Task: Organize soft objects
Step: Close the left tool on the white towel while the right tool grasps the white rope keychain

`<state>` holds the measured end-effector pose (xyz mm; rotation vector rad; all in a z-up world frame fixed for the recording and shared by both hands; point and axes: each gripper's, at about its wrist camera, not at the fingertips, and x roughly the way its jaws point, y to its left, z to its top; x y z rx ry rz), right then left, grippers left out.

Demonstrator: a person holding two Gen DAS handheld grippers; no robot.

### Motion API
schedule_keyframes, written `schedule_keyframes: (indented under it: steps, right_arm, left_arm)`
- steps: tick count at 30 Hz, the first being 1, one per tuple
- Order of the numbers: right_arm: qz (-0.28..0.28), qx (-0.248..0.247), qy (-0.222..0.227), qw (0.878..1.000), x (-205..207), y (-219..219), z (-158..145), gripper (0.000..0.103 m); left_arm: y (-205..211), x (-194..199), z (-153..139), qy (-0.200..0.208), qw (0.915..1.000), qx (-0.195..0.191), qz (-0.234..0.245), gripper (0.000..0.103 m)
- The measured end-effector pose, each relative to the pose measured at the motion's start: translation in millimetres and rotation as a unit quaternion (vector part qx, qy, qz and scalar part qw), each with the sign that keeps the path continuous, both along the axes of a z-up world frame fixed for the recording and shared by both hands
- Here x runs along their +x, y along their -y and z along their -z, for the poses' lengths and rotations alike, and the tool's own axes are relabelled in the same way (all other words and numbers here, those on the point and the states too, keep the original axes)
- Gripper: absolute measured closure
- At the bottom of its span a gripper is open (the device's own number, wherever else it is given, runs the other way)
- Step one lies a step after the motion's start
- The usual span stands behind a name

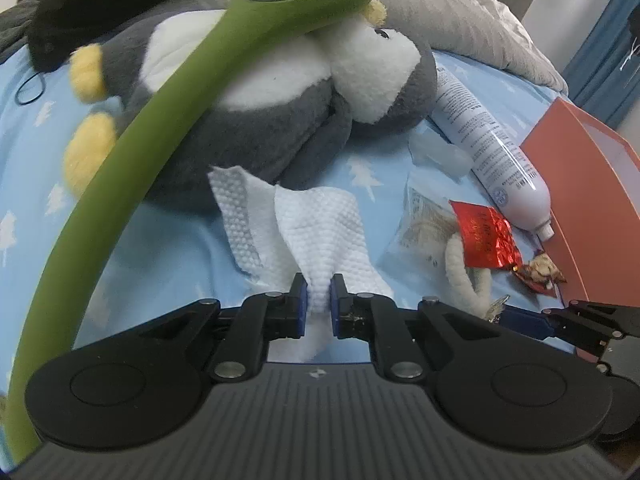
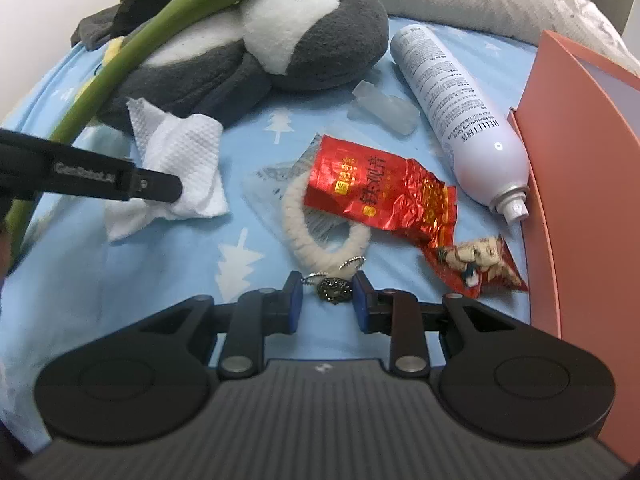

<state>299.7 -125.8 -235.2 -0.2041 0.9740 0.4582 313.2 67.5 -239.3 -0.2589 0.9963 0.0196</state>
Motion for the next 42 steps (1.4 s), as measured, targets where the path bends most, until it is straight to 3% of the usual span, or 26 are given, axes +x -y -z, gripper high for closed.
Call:
schedule_keyframes:
  steps: [8, 18, 27, 29, 31, 40, 42]
  right_arm:
    - [0.007, 0.014, 0.023, 1.0, -62.2, 19.6, -7.8, 0.073]
    - [0.004, 0.036, 0.012, 0.999, -120.7, 43.9, -21.6, 0.073]
    - [-0.005, 0.057, 0.001, 0.998, -136.6, 55.5, -21.3, 0.069]
    - [-0.001, 0.058, 0.002, 0.998, -135.1, 56.2, -20.9, 0.05]
    - [-0.001, 0.066, 0.008, 0.998, -134.2, 57.2, -21.0, 0.042]
    - [-0.024, 0.036, 0.027, 0.999, -121.4, 36.3, -7.7, 0.044]
    - [-0.019, 0.029, 0.016, 0.999, -117.0, 34.6, -1.8, 0.052]
  left_arm:
    - [17.9, -69.9, -18.7, 0.03, 0.9993, -0.013, -0.017, 0.089]
    - [48.5, -148.7, -31.1, 0.022, 0.9991, -0.028, -0.024, 0.089]
    - [56.9, -168.9, -22.9, 0.012, 0.999, -0.036, -0.024, 0.089]
    - [57.3, -171.0, -19.7, 0.009, 0.9988, -0.04, -0.026, 0.089]
    - [56.4, -171.9, -16.5, 0.007, 0.9988, -0.041, -0.026, 0.089]
    - [51.2, -173.8, -12.9, 0.008, 0.9984, -0.044, -0.034, 0.089]
    - [52.2, -174.4, -12.8, 0.008, 0.9984, -0.045, -0.035, 0.089]
